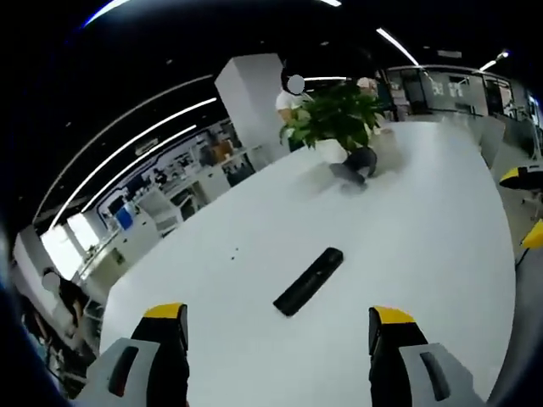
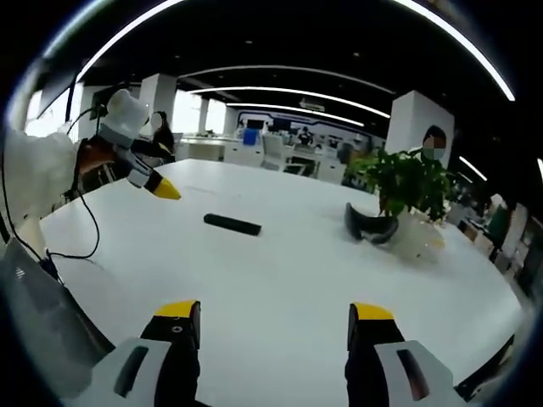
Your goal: Press the specified remote control buttons in sequence, fully releasing each button before pressing the next.
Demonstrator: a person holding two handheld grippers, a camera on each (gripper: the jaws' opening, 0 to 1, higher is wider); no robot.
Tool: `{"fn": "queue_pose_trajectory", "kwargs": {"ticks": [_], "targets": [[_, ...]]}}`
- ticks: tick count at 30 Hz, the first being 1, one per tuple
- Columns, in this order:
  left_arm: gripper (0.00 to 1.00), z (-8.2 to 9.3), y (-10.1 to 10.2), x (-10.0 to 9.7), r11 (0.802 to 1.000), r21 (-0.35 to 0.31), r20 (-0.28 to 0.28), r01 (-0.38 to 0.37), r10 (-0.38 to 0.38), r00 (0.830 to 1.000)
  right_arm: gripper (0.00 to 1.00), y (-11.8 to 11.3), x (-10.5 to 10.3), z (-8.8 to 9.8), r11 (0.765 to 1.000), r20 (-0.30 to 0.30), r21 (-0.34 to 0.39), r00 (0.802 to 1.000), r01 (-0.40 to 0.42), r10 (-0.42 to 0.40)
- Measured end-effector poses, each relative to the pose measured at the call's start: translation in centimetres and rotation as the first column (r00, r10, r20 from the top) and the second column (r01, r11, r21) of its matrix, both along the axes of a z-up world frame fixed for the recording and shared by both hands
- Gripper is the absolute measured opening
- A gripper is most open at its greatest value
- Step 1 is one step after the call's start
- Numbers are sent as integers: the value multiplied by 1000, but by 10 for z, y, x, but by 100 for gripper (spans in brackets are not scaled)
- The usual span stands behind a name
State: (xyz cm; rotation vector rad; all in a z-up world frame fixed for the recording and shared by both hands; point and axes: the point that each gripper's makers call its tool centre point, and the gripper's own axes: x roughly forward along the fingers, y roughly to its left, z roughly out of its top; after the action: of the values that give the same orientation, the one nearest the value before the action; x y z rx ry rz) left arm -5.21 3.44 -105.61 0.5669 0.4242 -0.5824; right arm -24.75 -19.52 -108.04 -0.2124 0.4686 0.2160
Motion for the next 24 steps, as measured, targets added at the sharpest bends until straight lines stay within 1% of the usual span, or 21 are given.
{"fn": "queue_pose_trajectory", "kwargs": {"ticks": [6,9,11,13,14,17,20,22,23,24], "targets": [[88,-14,-16,18,997,34,-51,69,-68,996,69,0,0,-1,1000,-6,-3,1000,-1,1],[84,-20,-23,26,993,59,-72,100,-96,993,69,-1,0,-2,1000,-9,-5,1000,1,-1],[81,-26,-29,32,989,77,-97,128,-120,988,69,-1,0,-3,1000,-14,-7,1000,3,-3],[78,-30,-35,37,986,77,-114,146,-137,984,69,-1,0,-3,1000,-15,-8,1000,4,-4],[76,-34,-38,40,984,80,-135,160,-149,980,69,-1,0,-2,1000,-14,-7,1000,4,-5],[72,-40,-41,48,979,97,-154,179,-163,975,69,-1,0,-3,1000,-17,-7,1000,6,-6],[66,-47,-45,54,976,92,-200,198,-176,964,69,-1,0,-3,1000,-18,-7,1000,5,-5],[65,-54,-46,56,971,103,-242,217,-187,952,69,-1,0,-4,1000,-22,-9,1000,2,-2],[64,-59,-46,57,965,119,-261,233,-196,945,69,-1,0,-4,1000,-22,-9,1000,1,-1],[61,-62,-46,57,961,126,-282,246,-203,938,68,0,0,-4,1000,-21,-8,1000,0,0]]}}
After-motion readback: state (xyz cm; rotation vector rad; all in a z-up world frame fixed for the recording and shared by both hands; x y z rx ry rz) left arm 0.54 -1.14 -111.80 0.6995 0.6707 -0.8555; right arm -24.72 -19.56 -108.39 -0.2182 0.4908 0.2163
